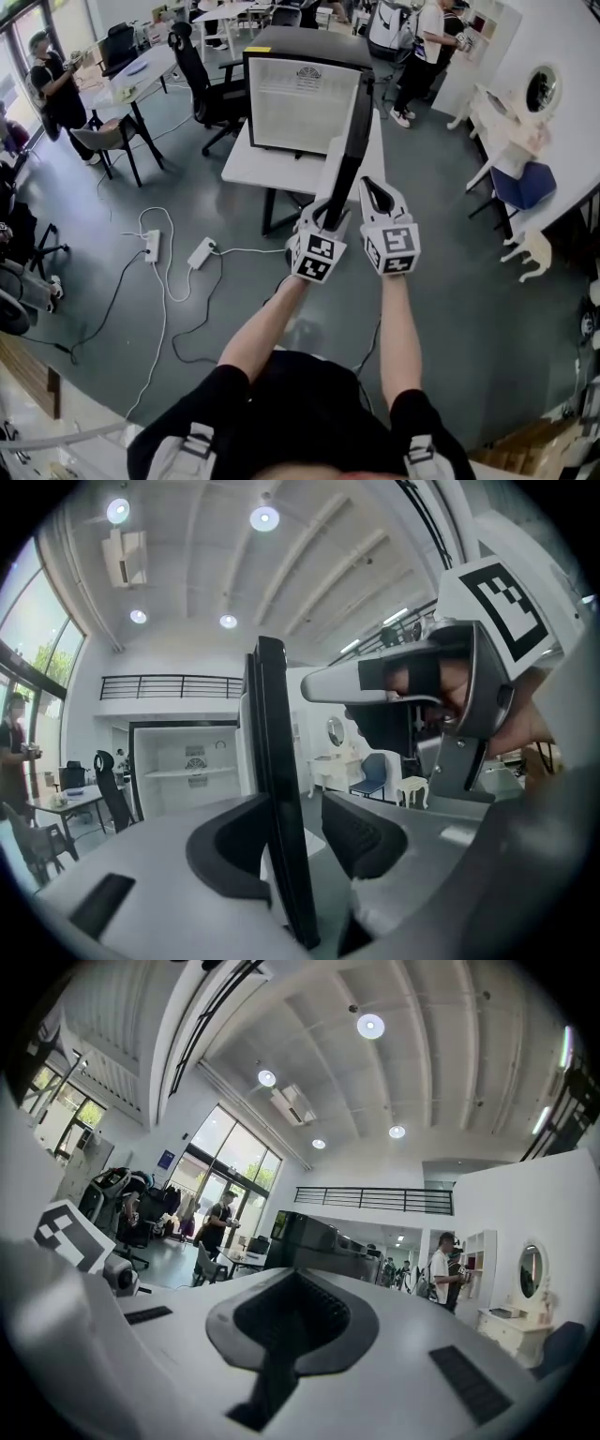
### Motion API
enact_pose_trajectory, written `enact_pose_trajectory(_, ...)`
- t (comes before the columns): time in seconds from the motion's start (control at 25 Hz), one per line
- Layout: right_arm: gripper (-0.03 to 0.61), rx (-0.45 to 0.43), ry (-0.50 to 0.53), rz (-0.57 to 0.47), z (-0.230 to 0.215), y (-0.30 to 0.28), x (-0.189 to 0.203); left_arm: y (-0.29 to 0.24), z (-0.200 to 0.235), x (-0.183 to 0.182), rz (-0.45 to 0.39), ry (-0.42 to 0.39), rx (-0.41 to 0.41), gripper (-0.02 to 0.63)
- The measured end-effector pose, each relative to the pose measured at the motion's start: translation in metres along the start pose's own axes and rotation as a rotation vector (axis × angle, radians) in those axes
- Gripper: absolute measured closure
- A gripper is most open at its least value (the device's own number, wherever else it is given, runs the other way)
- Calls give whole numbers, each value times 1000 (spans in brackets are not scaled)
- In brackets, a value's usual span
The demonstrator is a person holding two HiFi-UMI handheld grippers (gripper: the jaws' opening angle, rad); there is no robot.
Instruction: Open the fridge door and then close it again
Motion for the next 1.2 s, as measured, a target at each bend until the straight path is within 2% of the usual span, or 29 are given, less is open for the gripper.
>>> enact_pose_trajectory(0.2, 583, -36, 13, -9, 3, -10, -4, 0, 9, -1, -1, 15, -39, 457)
enact_pose_trajectory(0.36, 583, -72, 9, -45, 12, -24, -6, -1, 20, -4, -16, 11, -15, 457)
enact_pose_trajectory(0.56, 583, -157, 13, -91, 35, -60, -11, 2, 61, -2, -9, -3, -70, 457)
enact_pose_trajectory(0.8, 583, -208, 7, -134, 71, -123, -18, 8, 139, 2, -54, 5, -104, 465)
enact_pose_trajectory(0.96, 582, -222, -21, -163, 101, -188, -19, 3, 211, 5, -81, 2, -112, 468)
enact_pose_trajectory(1.2, 583, -185, -28, -156, 134, -307, -30, -24, 336, 0, -97, 26, -31, 463)
Point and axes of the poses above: the fingertips, and each gripper's own axes: y backward along the fingers, z to its left, x out of its underside, the point moved 9 cm from there along y, backward along the fingers, and after that the axes turned 6 degrees about y, right-handed, at the moved point
